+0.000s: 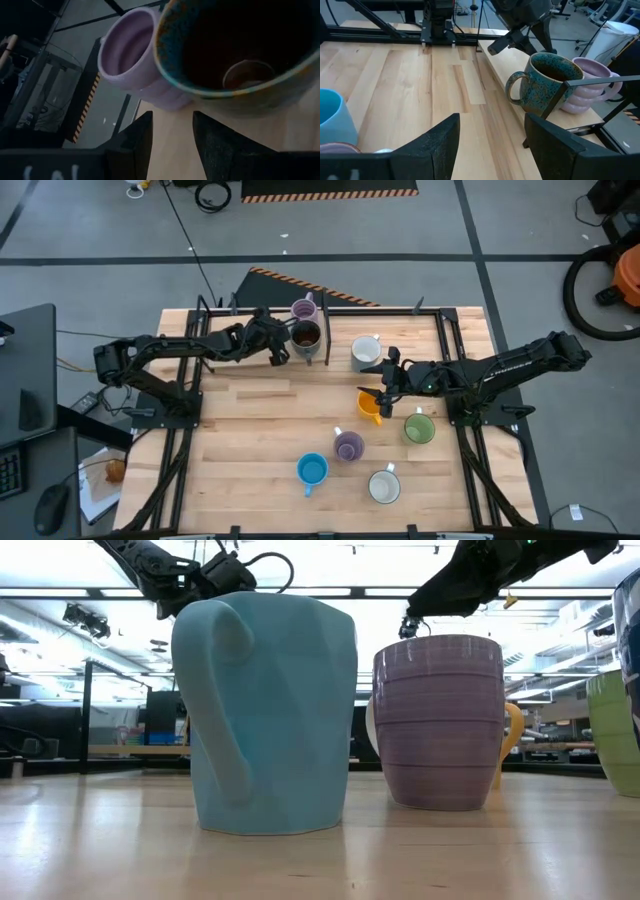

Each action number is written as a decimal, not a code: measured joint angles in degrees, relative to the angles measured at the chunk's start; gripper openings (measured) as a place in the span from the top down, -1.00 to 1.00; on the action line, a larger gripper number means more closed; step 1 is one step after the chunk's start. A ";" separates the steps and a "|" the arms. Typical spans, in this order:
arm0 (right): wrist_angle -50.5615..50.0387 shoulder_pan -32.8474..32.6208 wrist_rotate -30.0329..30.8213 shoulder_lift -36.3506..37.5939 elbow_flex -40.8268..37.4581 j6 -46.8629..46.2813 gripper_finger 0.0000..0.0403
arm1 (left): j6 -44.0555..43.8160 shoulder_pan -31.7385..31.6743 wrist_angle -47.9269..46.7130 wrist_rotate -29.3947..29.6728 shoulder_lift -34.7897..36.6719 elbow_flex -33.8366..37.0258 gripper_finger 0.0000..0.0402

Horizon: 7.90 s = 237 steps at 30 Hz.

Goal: Place coffee mugs
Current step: Put the dark blue patterned mug on the shelf, then put the light blue mug on the shelf

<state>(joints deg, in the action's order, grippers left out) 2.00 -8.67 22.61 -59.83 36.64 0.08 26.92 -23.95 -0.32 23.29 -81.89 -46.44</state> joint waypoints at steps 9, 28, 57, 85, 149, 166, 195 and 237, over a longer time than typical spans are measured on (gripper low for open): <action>0.00 0.00 0.00 0.00 0.00 0.02 -0.14 | -2.57 -1.00 1.88 -0.96 0.00 0.00 0.27; -1.35 0.00 0.38 0.00 0.00 0.09 -0.14 | -9.67 3.78 0.34 0.63 9.08 0.00 0.30; -9.97 -1.59 3.19 -0.91 1.53 -7.88 -0.14 | -37.64 30.66 -4.56 -16.75 9.51 0.00 0.30; -4.52 -3.58 10.76 -5.63 3.13 -9.23 -0.14 | -52.12 40.01 -17.65 -26.17 -3.84 -13.06 0.04; -2.78 -3.58 8.85 -5.79 3.10 -6.38 -0.14 | -42.49 39.85 -45.01 -21.67 -20.70 -30.41 0.88; -2.75 -3.65 7.52 -5.79 3.10 -6.35 -0.14 | 8.14 31.49 -53.02 -20.72 -20.20 -30.95 0.86; -2.78 -3.67 7.17 -5.79 3.10 -6.38 -0.14 | 51.39 38.58 -50.10 -14.08 -20.46 -30.80 0.58; -2.54 -3.65 6.64 -5.79 3.10 -2.96 -0.14 | -53.41 36.06 -64.64 -21.36 -20.85 -48.74 0.14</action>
<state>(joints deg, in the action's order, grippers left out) -0.54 -12.32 29.26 -65.63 39.75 -2.88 -26.48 12.11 -64.96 1.93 -102.74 -95.18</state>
